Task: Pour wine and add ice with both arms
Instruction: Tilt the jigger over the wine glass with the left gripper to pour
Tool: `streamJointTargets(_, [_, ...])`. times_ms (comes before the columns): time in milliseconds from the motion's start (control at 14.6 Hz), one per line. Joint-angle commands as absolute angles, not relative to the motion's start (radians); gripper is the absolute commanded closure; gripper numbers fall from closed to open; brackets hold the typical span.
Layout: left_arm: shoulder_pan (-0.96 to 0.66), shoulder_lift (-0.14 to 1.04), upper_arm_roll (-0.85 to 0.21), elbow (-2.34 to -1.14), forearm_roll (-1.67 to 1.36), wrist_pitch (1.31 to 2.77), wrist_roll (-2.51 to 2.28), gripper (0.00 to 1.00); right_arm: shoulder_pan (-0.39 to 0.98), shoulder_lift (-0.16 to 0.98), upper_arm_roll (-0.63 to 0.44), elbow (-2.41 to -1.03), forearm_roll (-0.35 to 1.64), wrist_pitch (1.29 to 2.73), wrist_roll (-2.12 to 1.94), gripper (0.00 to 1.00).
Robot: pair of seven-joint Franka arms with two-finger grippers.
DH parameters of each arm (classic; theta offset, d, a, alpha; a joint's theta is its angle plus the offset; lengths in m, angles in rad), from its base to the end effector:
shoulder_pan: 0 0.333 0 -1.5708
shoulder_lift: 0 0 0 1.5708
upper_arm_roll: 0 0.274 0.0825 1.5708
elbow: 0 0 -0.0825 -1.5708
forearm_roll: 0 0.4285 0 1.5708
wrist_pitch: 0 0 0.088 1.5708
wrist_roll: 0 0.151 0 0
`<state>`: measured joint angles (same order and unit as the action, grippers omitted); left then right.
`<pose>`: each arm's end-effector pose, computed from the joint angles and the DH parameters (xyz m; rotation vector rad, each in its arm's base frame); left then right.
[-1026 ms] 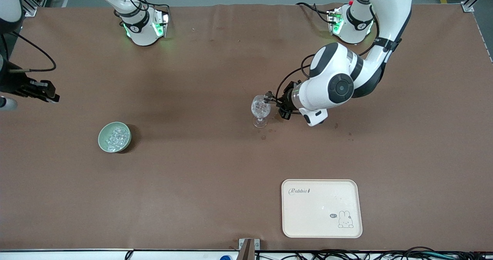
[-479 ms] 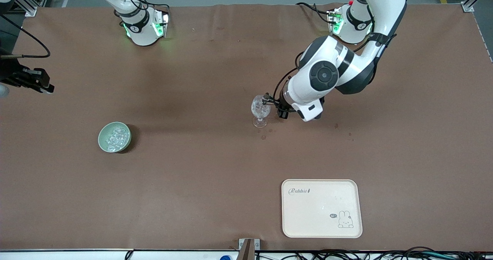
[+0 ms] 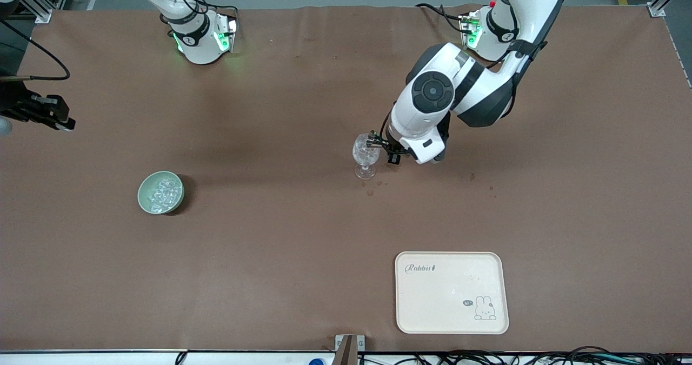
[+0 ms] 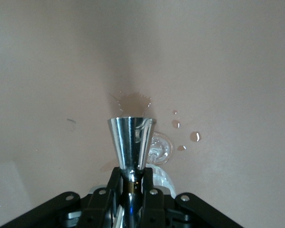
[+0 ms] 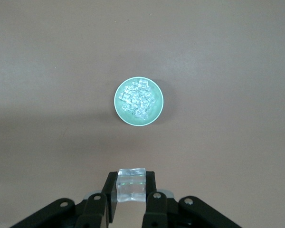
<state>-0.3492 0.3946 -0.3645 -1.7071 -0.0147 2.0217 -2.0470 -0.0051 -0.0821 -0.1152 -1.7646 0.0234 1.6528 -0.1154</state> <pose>0.5111 -0.4336 0.2675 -2.4136 -1.9558 0.2473 0.5744 -0.0674 0.4933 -3.1053 0.0103 0.0407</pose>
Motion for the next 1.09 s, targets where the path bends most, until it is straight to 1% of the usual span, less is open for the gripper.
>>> streamJointTargets(0, [-0.368, 0.382, -0.36, -1.701, 0.031, 2.022, -2.085, 0.99, -0.009, -0.112, -0.112, -1.787, 0.014, 1.649, -0.127, 0.94])
streamJointTargets(410, [-0.371, 0.383, -0.36, -1.695, 0.026, 2.019, -2.079, 0.99, -0.009, -0.109, -0.112, -1.787, 0.014, 1.651, -0.127, 0.93])
streamJointTargets(479, [-0.35, 0.387, -0.364, -1.695, 0.009, 2.026, -2.072, 0.99, -0.009, -0.109, -0.112, -1.789, 0.014, 1.651, -0.127, 0.93])
streamJointTargets(752, [-0.341, 0.387, -0.362, -1.674, -0.109, 2.025, -2.002, 0.99, -0.009, -0.11, -0.112, -1.789, 0.014, 1.649, -0.127, 0.93])
streamJointTargets(1026, [-0.279, 0.379, -0.364, -1.652, -0.234, 2.013, -1.883, 0.99, -0.008, -0.107, -0.11, -1.787, 0.014, 1.651, -0.124, 0.93])
